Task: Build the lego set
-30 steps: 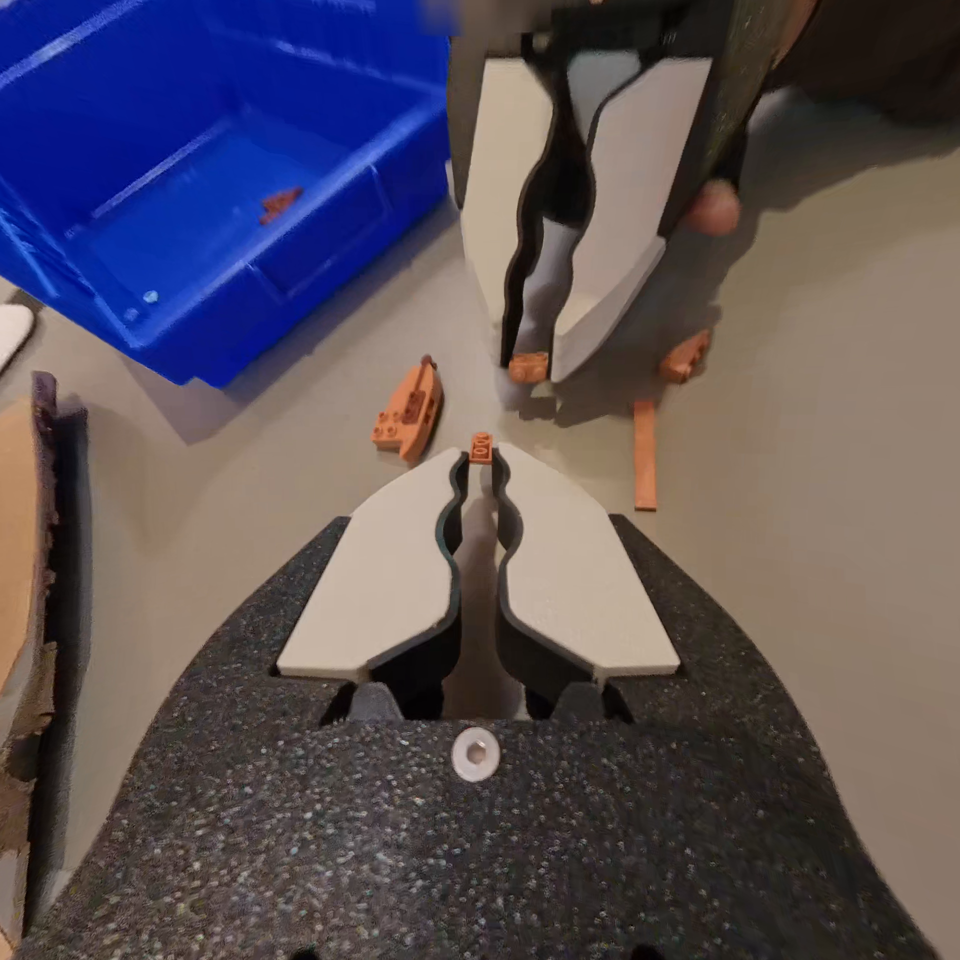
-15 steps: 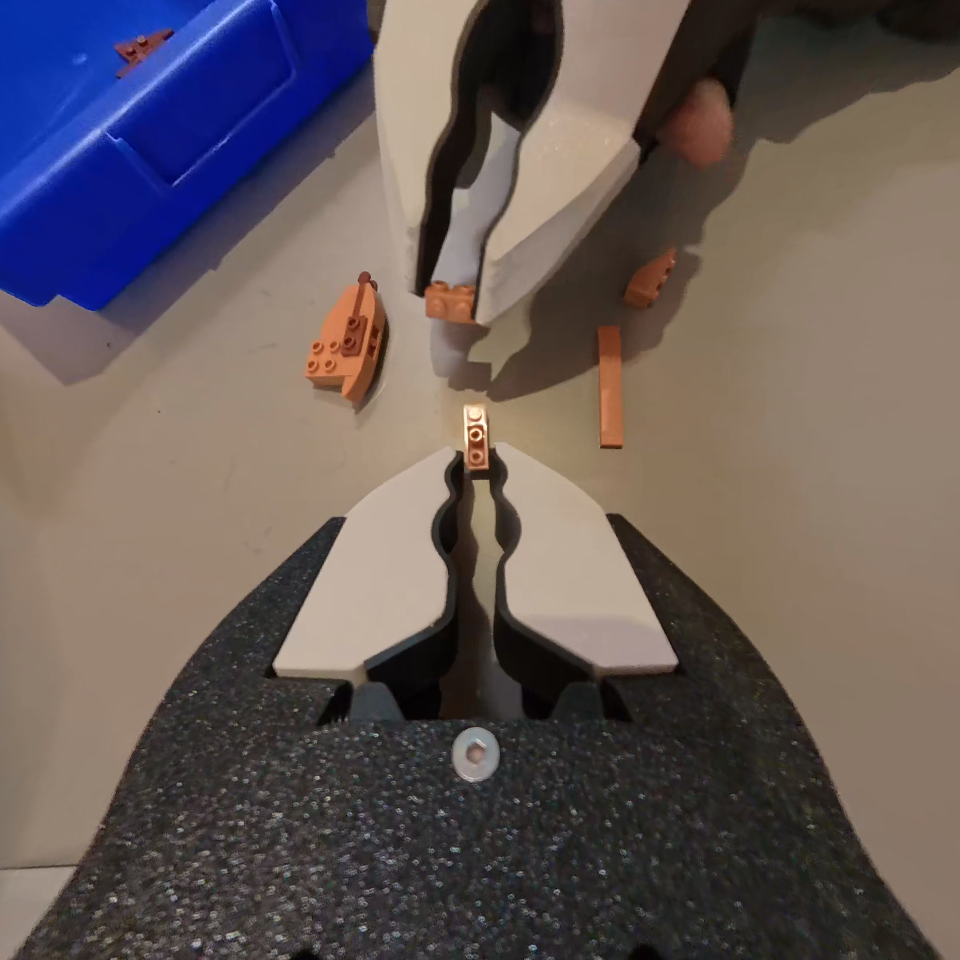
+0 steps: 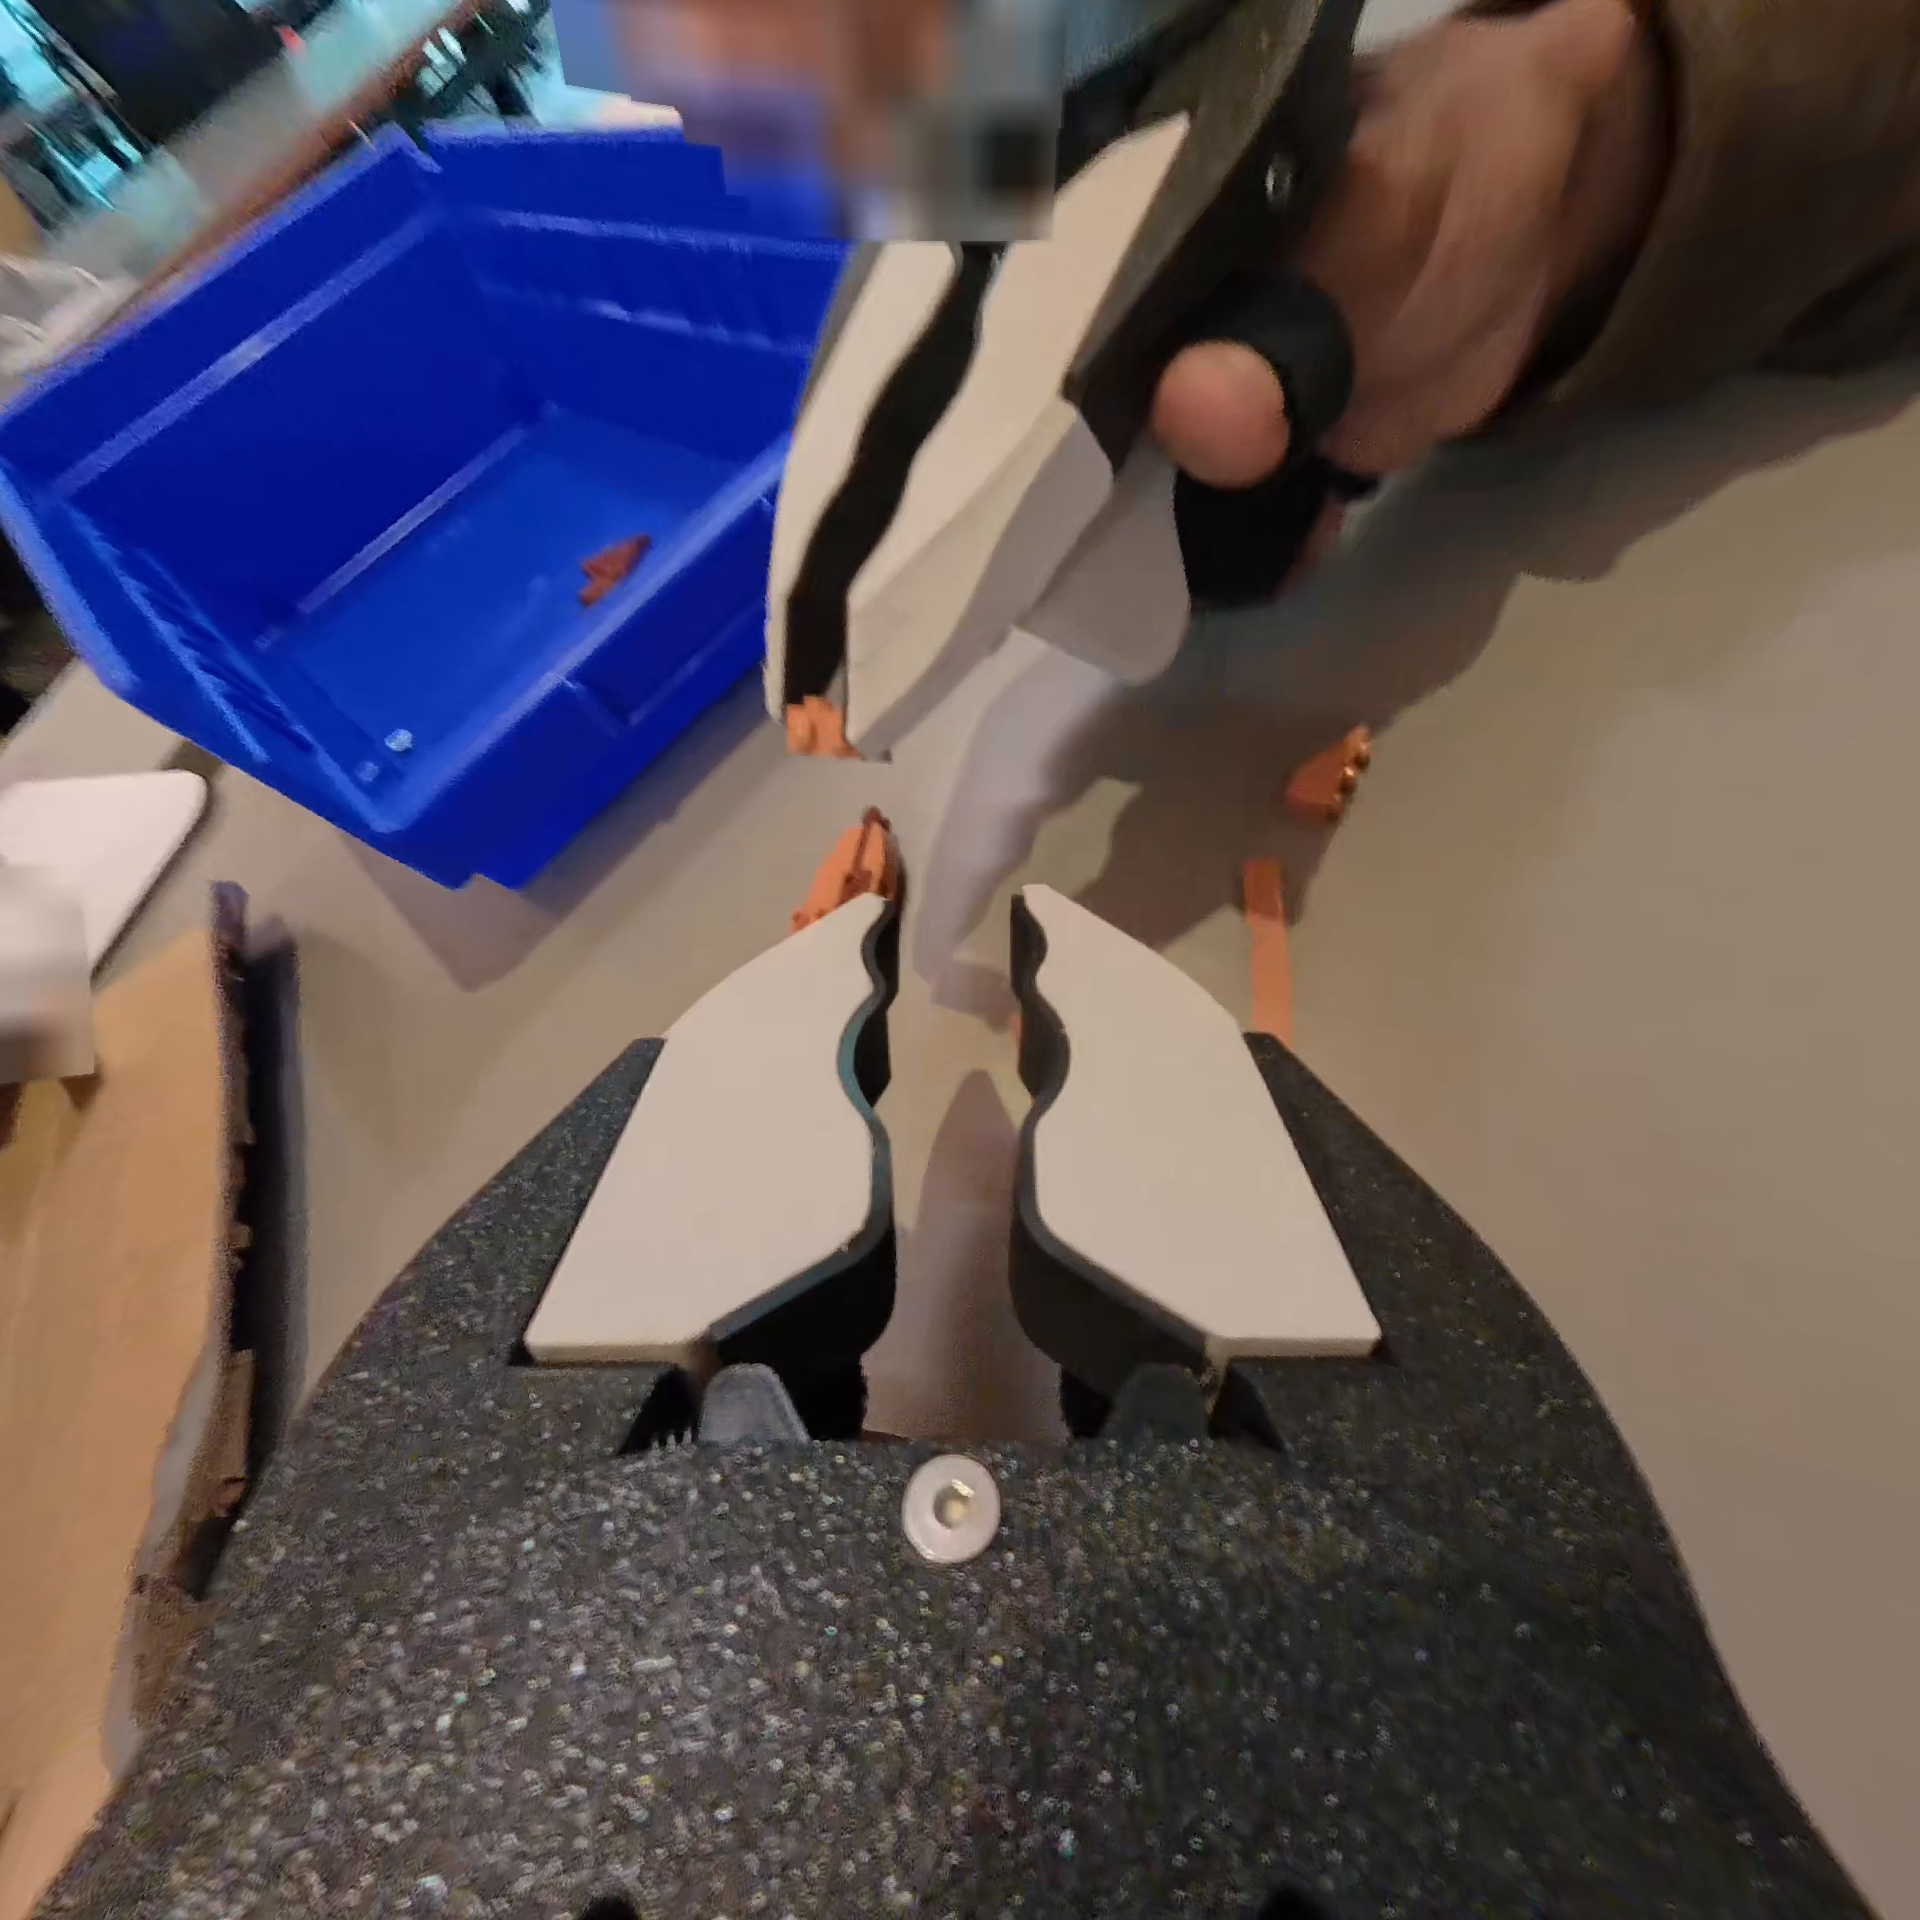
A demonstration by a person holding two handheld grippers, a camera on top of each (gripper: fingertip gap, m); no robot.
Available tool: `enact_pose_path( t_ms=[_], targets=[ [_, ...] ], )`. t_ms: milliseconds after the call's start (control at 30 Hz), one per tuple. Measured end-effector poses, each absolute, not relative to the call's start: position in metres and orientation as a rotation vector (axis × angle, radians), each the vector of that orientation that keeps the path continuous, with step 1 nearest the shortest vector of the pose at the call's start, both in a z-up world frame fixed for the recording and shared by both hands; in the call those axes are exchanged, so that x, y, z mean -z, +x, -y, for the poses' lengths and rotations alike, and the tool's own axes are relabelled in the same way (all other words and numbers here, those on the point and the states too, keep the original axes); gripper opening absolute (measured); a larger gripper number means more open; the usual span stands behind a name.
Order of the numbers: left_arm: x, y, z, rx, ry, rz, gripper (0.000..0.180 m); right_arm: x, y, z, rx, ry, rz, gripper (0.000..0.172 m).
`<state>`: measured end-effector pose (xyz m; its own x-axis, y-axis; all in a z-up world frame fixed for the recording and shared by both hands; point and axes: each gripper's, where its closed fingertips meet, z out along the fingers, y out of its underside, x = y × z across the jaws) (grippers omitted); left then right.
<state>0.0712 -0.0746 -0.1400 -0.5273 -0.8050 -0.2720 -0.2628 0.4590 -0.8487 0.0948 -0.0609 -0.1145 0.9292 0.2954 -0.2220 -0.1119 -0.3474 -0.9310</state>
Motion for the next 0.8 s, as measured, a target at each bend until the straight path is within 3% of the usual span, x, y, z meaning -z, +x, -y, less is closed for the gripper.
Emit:
enact_pose_path(
  t_ms=[33,800],
  targets=[
    [0.135,0.073,0.074,1.016,-0.874,-1.989,0.019,0.114,0.092,0.060,-0.440,-1.873,0.127,0.017],
    [0.101,0.089,0.057,0.918,-0.947,-1.592,0.017,0.094,0.080,0.046,-0.613,-1.661,-0.100,0.017]
  ],
)
